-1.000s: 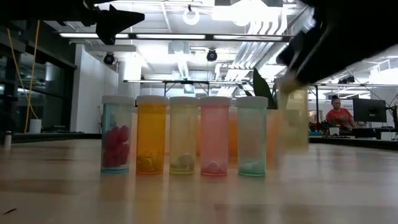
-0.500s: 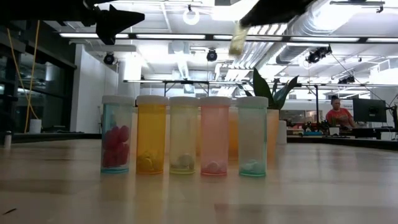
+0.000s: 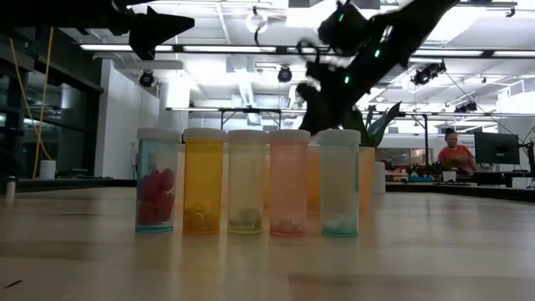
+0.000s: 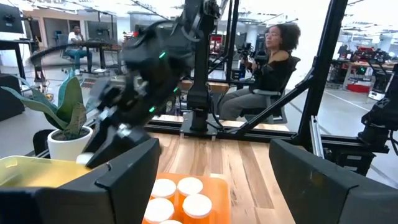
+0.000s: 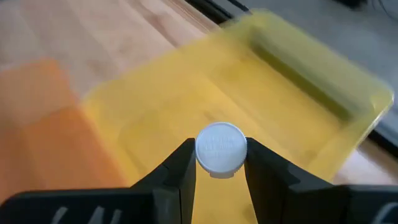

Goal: Pick and place medicine bottles into bin by pill shape (circle, oval)
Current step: Put the small yellow pill bottle into the yellow bin

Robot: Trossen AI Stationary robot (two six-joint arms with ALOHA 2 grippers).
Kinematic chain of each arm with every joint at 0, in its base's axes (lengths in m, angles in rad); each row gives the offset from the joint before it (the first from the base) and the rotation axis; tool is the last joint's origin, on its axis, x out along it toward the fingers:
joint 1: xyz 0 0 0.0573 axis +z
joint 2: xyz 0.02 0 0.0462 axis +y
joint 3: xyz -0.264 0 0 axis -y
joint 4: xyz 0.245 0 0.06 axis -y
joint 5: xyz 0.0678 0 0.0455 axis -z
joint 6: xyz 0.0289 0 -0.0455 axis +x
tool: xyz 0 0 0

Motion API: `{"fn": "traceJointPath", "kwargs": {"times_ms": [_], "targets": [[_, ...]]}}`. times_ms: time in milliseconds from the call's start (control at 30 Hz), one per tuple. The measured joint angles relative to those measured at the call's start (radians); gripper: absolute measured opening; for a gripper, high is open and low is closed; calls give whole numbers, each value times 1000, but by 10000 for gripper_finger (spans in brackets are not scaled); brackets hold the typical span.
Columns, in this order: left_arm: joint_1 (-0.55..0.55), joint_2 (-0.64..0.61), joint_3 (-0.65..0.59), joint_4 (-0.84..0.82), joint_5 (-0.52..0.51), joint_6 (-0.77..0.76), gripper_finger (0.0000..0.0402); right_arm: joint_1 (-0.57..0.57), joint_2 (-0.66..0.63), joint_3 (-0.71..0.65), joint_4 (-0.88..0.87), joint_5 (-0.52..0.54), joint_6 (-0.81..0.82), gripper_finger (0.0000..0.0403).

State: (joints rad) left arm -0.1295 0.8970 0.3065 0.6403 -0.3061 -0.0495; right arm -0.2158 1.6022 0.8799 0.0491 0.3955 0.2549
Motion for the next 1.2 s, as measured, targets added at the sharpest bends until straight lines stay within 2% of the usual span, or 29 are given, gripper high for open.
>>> {"fn": "traceJointPath", "kwargs": {"times_ms": [167, 400, 833, 967, 1200], "targets": [[0, 0, 0, 0, 0, 0, 291, -49, 77, 0, 35, -34, 93, 99], [0, 0, 0, 0, 0, 0, 291, -66, 112, 0, 25, -28, 158, 99], [0, 0, 0, 0, 0, -1, 291, -66, 112, 0, -30, -25, 156, 101], [0, 0, 0, 0, 0, -2, 291, -65, 112, 0, -33, -25, 132, 126], [0, 0, 0, 0, 0, -1, 291, -65, 112, 0, -30, -25, 109, 198]]}}
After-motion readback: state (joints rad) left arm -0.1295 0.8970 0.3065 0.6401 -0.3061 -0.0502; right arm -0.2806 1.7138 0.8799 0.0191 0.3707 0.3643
